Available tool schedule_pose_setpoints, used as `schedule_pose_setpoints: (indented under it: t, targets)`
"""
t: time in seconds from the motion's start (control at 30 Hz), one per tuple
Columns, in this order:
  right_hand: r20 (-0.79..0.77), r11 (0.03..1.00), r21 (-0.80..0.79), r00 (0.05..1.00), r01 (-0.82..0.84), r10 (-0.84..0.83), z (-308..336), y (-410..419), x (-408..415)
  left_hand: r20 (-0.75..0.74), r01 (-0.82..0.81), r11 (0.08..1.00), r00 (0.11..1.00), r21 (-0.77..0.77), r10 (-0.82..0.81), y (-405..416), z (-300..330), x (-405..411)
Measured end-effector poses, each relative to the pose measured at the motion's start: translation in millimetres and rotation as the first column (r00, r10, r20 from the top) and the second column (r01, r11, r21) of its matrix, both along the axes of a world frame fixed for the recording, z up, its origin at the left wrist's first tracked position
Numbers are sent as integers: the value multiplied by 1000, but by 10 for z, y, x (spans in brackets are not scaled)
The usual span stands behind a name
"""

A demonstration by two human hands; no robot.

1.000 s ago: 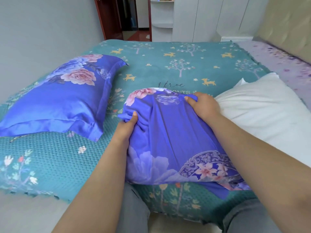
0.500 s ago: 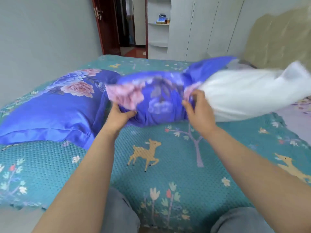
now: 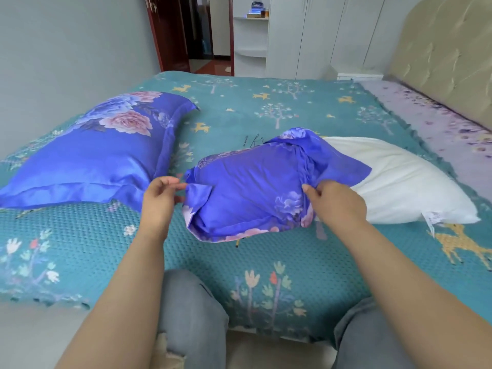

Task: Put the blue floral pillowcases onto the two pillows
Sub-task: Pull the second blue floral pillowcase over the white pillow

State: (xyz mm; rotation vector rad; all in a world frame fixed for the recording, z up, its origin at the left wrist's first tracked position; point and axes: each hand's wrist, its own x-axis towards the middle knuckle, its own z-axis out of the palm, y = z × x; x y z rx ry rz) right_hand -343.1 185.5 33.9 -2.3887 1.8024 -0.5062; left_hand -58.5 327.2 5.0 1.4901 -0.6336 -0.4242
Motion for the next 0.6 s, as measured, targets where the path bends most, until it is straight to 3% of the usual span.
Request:
schedule_pose_setpoints:
  t: [0.07, 0.13, 0.2, 0.33, 0.4, 0.5, 0.6]
  targets:
    - [282, 960, -281, 955, -10, 93, -12, -25, 15, 184, -73, 997, 980, 4, 71, 37, 42, -118]
    - [307, 893, -442, 921, -87, 241, -73, -82, 57, 556, -103, 981, 831, 162, -4, 23, 38, -278]
    - [219, 881, -400, 908, -251, 358, -152, -66, 171, 753, -186, 937, 649, 294, -107, -61, 47, -422]
    - [-107, 875, -234, 906, -423, 409, -322, 95, 457, 836, -447, 719, 415, 532, -360, -198, 75, -636]
    - [-188, 857, -245, 889, -453, 417, -334, 171, 552, 771, -411, 660, 435, 629, -465, -216, 4, -703]
    - [-169, 801, -321, 863, -505, 477, -324, 202, 676, 695, -302, 698, 607, 650, -385, -220, -23, -716]
    - [-140, 841, -99, 844, -532, 518, -344, 261, 793, 675, -360, 696, 697, 621, -242, -212, 12, -670]
